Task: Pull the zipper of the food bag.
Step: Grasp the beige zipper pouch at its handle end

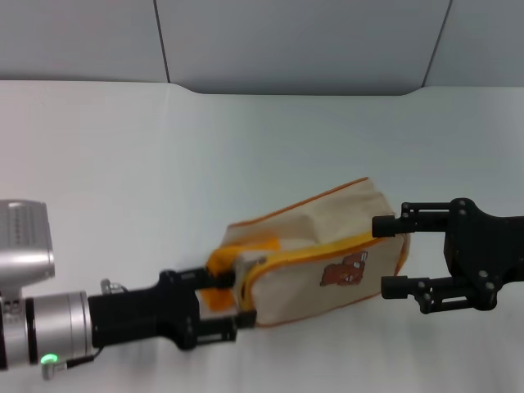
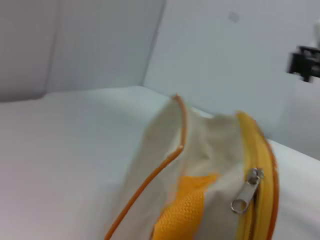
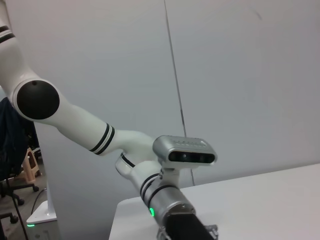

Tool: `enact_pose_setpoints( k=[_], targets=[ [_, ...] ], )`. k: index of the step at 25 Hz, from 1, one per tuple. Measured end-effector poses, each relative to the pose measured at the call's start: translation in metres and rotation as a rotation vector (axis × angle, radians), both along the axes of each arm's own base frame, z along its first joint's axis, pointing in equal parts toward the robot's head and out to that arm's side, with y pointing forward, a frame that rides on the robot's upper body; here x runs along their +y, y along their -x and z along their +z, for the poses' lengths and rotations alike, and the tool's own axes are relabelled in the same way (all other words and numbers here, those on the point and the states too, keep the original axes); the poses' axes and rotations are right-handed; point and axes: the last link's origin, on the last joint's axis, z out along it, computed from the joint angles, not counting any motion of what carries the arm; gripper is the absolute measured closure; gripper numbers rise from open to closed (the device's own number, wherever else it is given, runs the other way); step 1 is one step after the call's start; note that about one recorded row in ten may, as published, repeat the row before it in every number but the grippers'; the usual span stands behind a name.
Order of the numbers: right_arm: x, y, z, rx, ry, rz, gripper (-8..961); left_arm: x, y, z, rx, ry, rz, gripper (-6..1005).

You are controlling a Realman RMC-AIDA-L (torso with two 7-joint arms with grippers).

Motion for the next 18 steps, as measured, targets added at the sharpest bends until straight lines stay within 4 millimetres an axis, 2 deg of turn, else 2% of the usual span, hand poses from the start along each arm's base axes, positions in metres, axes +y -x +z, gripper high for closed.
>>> enact_pose_setpoints(
  k=[3,9,18],
  targets=[
    [0.000,0.000,0.000,0.000,0.000,0.000,223,0.014,0.001,0.006,0.007,-0.086,0.022,312],
    [0.000,0.000,0.000,0.002,0.000,-0.004,223,0.020,0.000,0.012,-0.010,-0.143,0.010,317],
    [0.004,0.000,0.000,-0.006,-0.015,-0.012,223,0.018,-0.005,0.004,-0.021,-0.134,-0.017,325]
  ],
)
